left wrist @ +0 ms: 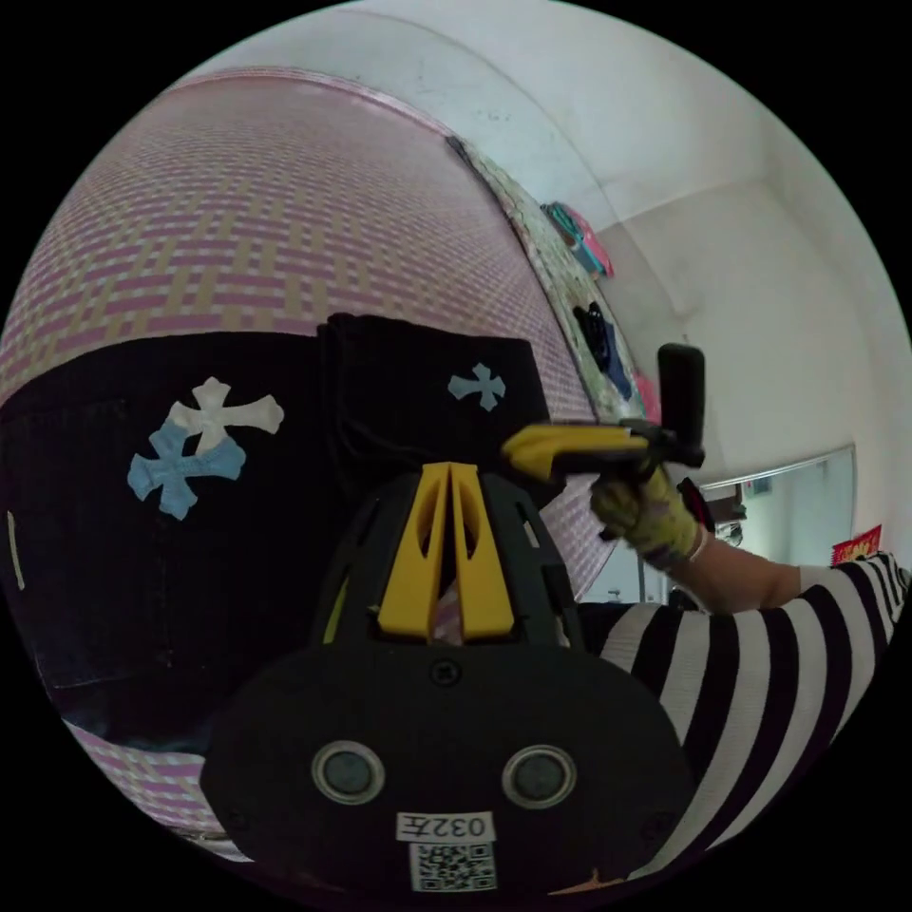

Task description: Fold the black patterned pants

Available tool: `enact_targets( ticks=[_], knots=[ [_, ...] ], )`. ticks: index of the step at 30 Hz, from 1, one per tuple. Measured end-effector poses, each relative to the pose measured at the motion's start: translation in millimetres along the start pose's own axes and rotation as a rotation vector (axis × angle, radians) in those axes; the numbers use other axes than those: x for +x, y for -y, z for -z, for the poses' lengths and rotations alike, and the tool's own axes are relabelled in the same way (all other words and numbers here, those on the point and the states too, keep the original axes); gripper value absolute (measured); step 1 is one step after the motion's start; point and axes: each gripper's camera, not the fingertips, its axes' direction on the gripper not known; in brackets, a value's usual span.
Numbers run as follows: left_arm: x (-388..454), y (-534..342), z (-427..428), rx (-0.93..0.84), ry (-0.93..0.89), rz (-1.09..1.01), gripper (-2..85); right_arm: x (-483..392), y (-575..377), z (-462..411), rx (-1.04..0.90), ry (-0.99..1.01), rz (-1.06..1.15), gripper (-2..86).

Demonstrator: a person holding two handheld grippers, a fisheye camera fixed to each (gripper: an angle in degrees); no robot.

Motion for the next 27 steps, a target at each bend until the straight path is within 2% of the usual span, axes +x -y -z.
enact_targets(
  ticks=[5, 9, 12, 14, 16, 21, 24, 27],
  knots=[
    [-1, 0, 18, 0.066, 0.011, 0.046, -0.9, 79, 8, 97, 0.178, -0.097, -0.167, 2.5],
    [-11, 0, 31, 0.105, -0.077, 0.085, -0.9, 127, 16, 125, 0.225, -0.131, -0.293, -0.1],
    [-4, 8, 23, 0.013, -0.079, 0.045, -0.9, 160, 29, 119, 0.168, -0.14, -0.36, -0.6],
    [3, 12, 6, -0.151, 0.039, 0.038, -0.9, 175, 39, 117, 0.149, -0.176, -0.405, -0.8],
    [0, 9, -7, -0.249, 0.127, 0.061, -1.0, 187, 42, 120, 0.15, -0.147, -0.433, -0.8],
    [-9, 0, 2, -0.179, 0.041, 0.135, -1.0, 194, 34, 160, 0.212, -0.11, -0.445, 0.2],
    [-2, 0, 4, -0.183, 0.068, 0.114, -1.0, 192, -7, 201, 0.306, -0.085, -0.465, 4.7],
    [-1, -2, 6, -0.175, 0.064, 0.11, -1.0, 193, -58, 214, 0.26, 0.029, -0.468, 7.4]
  ],
)
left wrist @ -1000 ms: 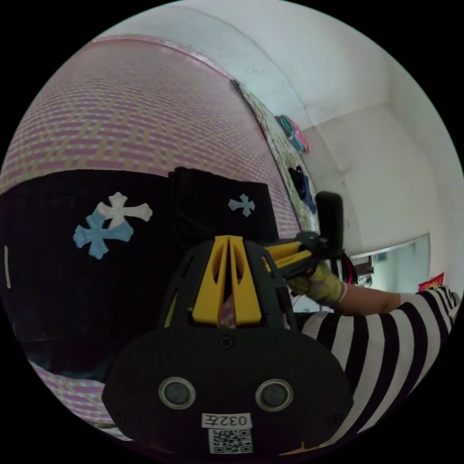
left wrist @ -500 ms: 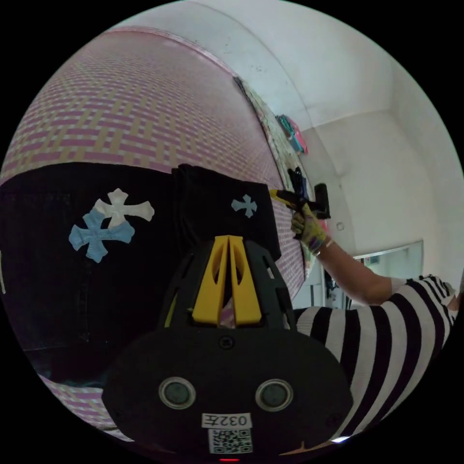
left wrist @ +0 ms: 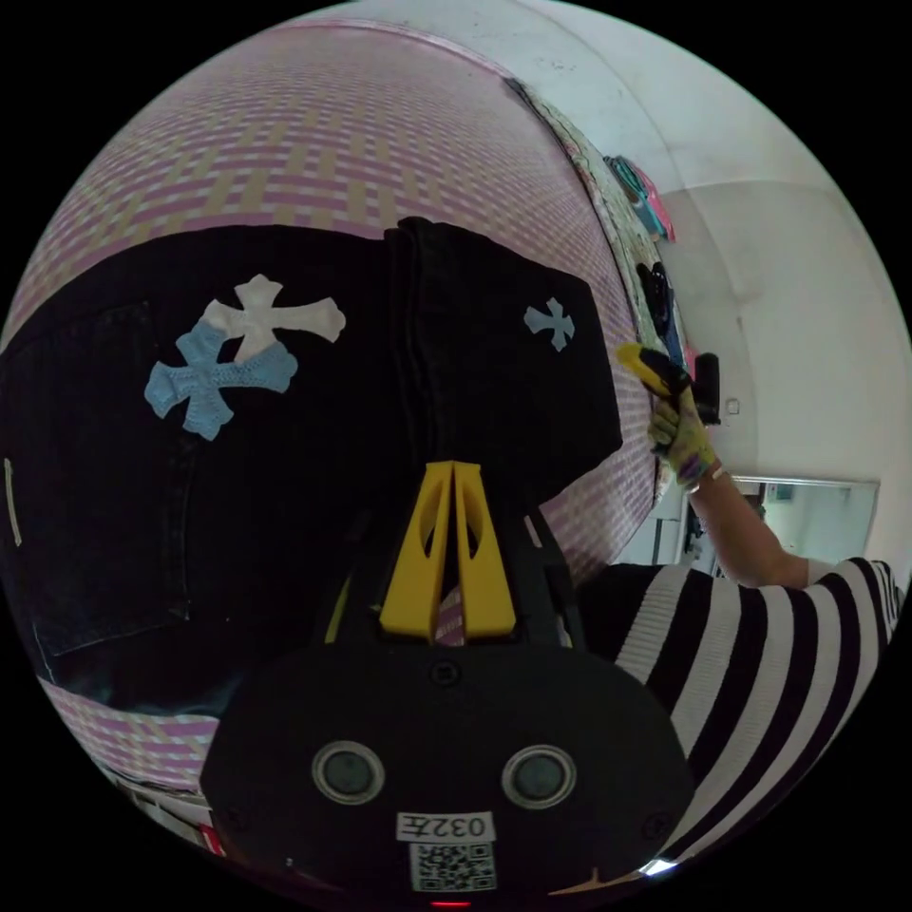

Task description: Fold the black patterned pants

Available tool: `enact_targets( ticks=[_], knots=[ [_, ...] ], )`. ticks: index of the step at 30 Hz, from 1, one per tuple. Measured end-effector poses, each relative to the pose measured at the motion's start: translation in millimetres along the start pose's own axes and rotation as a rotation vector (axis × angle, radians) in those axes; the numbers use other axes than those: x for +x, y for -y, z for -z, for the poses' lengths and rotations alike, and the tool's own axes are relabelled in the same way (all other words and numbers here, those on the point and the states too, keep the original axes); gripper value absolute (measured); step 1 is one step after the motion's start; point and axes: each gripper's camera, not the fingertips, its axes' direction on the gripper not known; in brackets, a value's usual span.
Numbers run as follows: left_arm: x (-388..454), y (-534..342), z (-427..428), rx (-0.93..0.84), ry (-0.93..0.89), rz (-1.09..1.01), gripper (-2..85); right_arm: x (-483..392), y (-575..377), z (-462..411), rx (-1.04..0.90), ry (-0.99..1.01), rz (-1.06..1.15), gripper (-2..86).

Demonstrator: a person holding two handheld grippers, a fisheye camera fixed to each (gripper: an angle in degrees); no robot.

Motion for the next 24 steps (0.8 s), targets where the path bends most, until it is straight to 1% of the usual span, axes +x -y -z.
enact_targets(
  ticks=[2, 5, 8, 9, 12, 14, 16, 19, 21, 23, 24],
  knots=[
    [1, -1, 1, 0.005, -0.005, 0.005, -1.0, 21, -35, 11, -0.049, 0.053, -0.035, 9.6],
    [6, -5, 3, 0.018, 0.002, -0.012, -1.0, 39, -64, 26, -0.007, 0.158, -0.041, 10.2],
    [8, -10, 8, 0.032, -0.057, -0.012, -0.9, 35, -71, 27, -0.049, 0.151, 0.016, 8.7],
    [9, -11, 8, 0.026, -0.049, -0.012, -0.9, 34, -71, 26, -0.063, 0.149, 0.026, 8.6],
    [16, -15, 4, -0.006, 0.035, -0.06, -1.0, 38, -67, 27, -0.09, 0.189, 0.033, 8.8],
    [22, -15, 2, -0.016, 0.078, -0.115, -1.0, 53, -65, 28, -0.132, 0.279, -0.006, 8.7],
    [29, -15, 0, -0.027, 0.114, -0.158, -1.0, 65, -67, 29, -0.126, 0.318, -0.036, 8.2],
    [37, -16, -2, -0.032, 0.15, -0.202, -1.0, 66, -65, 26, -0.113, 0.296, -0.026, 8.2],
    [35, -16, -3, -0.026, 0.133, -0.196, -1.0, 66, -60, 16, -0.116, 0.32, -0.026, 8.5],
    [27, -16, -3, -0.008, 0.069, -0.155, -1.0, 70, -52, -2, -0.103, 0.372, -0.051, 7.6],
    [25, -17, -3, -0.002, 0.053, -0.144, -1.0, 70, -51, -6, -0.101, 0.362, -0.057, 7.0]
  ],
)
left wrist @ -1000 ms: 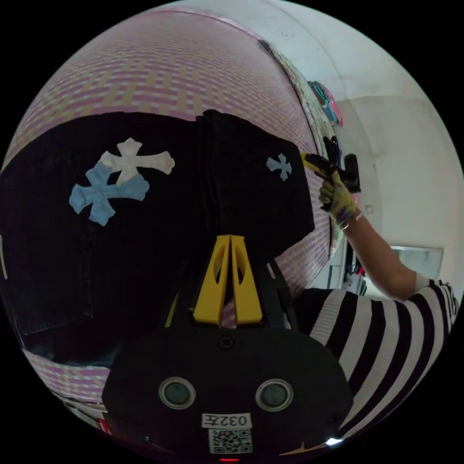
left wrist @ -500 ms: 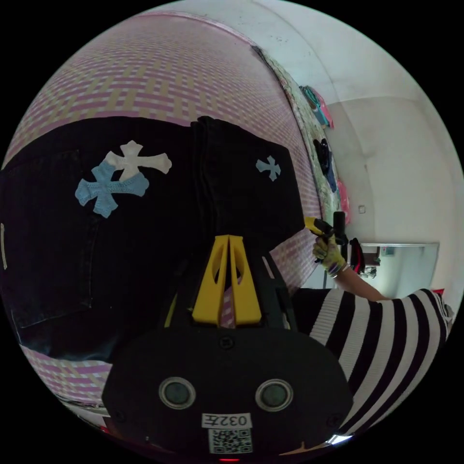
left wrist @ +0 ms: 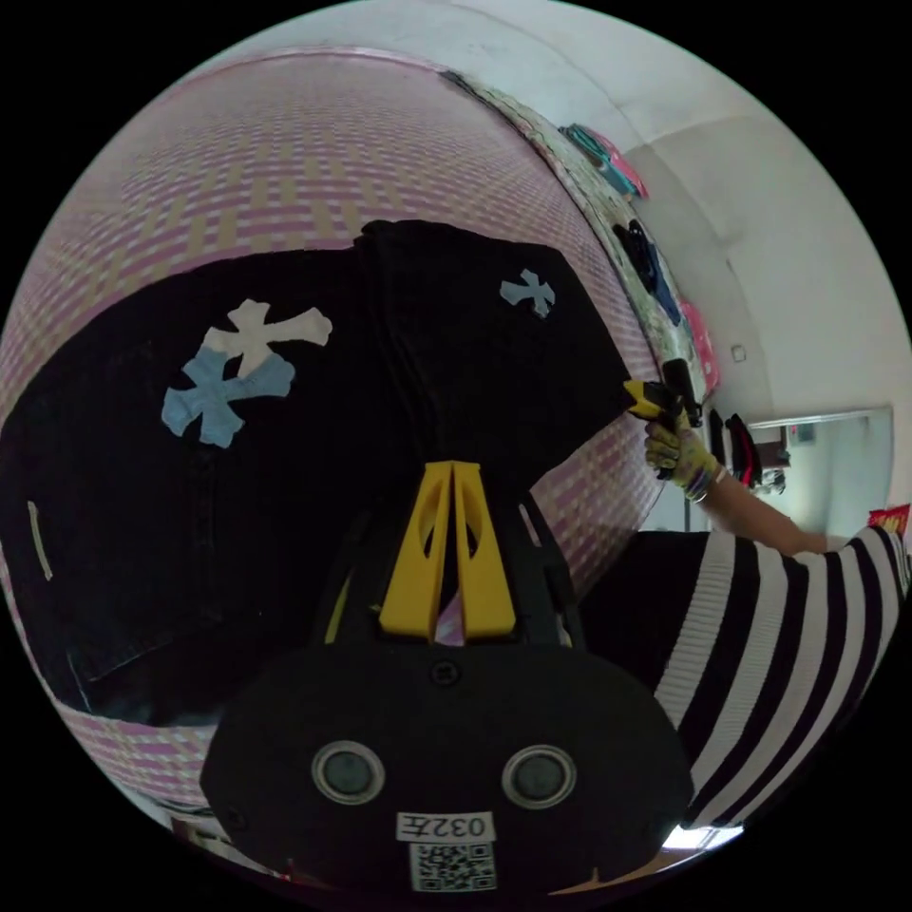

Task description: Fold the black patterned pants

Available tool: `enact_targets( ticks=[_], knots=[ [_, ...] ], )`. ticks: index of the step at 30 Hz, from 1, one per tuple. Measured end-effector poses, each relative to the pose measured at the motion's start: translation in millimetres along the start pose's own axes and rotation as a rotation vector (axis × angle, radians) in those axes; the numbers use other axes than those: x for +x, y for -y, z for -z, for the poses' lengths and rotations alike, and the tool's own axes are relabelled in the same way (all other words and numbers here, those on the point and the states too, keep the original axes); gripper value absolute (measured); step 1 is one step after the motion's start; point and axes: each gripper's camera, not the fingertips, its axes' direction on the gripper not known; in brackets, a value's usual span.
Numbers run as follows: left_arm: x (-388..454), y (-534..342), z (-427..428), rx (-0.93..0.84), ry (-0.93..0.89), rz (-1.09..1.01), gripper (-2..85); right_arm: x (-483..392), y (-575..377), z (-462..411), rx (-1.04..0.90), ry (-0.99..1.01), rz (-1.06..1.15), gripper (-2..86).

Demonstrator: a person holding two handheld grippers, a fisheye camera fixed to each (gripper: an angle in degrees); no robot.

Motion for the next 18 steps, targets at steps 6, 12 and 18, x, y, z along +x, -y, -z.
enact_targets(
  ticks=[6, 12, 18],
  knots=[
    [8, 0, -6, 0.063, -0.027, 0.096, -1.0, 4, -1, -6, 0.09, -0.039, 0.049, 4.2],
    [79, 53, -53, -0.008, -0.039, 0.022, -1.0, 9, 1, 48, 0.222, -0.105, 0.11, 4.0],
    [188, 117, -128, -0.184, -0.101, -0.179, -0.9, 54, -15, 131, 0.308, -0.368, 0.054, 4.1]
  ],
)
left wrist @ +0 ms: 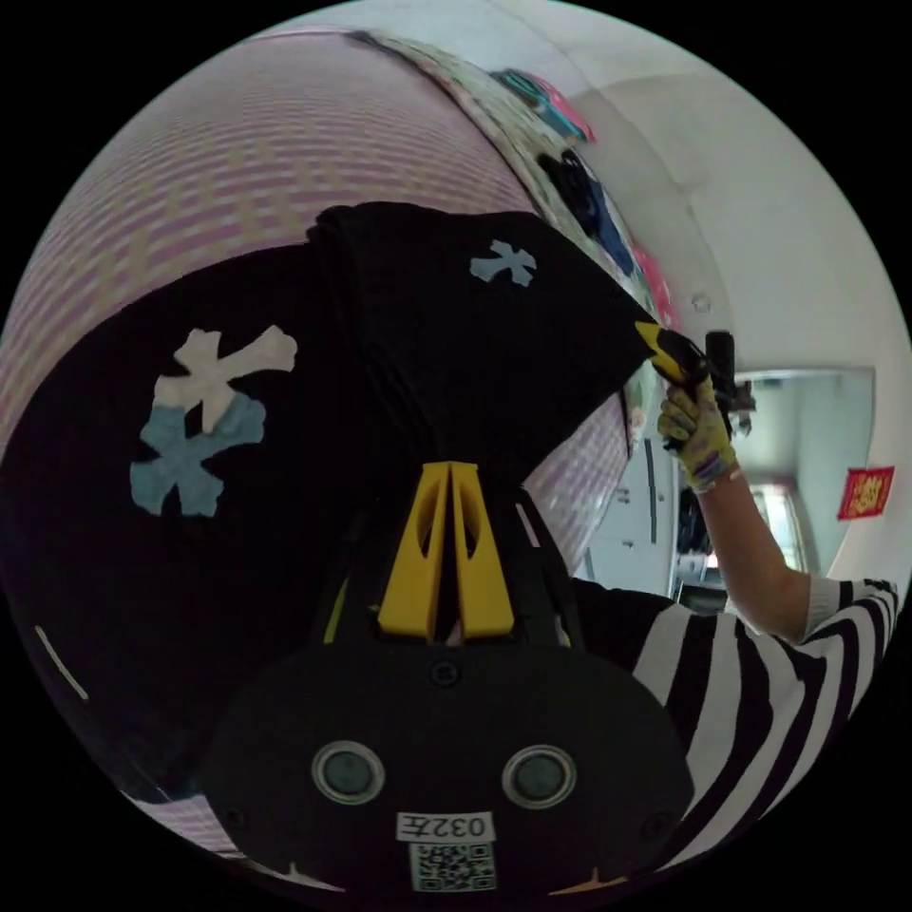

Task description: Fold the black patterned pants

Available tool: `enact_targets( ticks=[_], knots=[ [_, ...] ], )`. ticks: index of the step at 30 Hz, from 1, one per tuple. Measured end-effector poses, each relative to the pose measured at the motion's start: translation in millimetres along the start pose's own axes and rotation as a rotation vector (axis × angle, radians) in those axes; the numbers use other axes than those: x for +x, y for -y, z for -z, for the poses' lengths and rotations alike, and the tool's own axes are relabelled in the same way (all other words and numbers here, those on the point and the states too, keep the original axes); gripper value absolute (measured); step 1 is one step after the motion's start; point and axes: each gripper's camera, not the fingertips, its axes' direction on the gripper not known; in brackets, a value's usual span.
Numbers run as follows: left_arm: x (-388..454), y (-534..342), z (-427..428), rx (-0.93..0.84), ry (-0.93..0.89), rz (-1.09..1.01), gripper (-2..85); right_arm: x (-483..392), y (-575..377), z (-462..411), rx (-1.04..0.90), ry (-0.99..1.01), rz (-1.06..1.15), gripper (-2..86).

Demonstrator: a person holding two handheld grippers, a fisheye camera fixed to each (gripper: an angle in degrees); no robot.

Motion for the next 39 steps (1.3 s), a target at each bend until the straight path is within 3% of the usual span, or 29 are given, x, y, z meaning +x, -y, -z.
enact_targets(
  ticks=[6, 9, 13, 20, 26, 28, 36, 39],
  knots=[
    [21, 21, -6, -0.036, -0.05, -0.039, -0.9, 10, -9, -30, 0.001, -0.14, 0.066, 4.2],
    [8, -6, 25, 0.065, -0.063, 0.02, -0.9, -35, -9, -63, 0.012, -0.225, 0.213, 4.2],
    [-18, -69, 78, 0.216, -0.061, 0.143, -0.9, -138, -17, -140, -0.081, -0.431, 0.577, 4.2],
    [-39, -171, 154, 0.465, 0.055, 0.331, -0.9, -274, -82, -321, -0.275, -0.298, 0.975, 4.3],
    [-60, -205, 162, 0.516, 0.05, 0.477, -0.9, -263, -156, -512, -0.623, -0.204, 1.012, 4.5],
    [-60, -205, 160, 0.518, 0.005, 0.476, -0.9, -250, -166, -538, -0.681, -0.171, 0.982, 4.6],
    [-43, -197, 158, 0.512, -0.066, 0.437, -0.9, -245, -143, -523, -0.619, -0.161, 0.891, 4.5],
    [-33, -205, 167, 0.588, -0.11, 0.43, -0.9, -247, -143, -538, -0.644, -0.154, 0.915, 4.8]
  ],
)
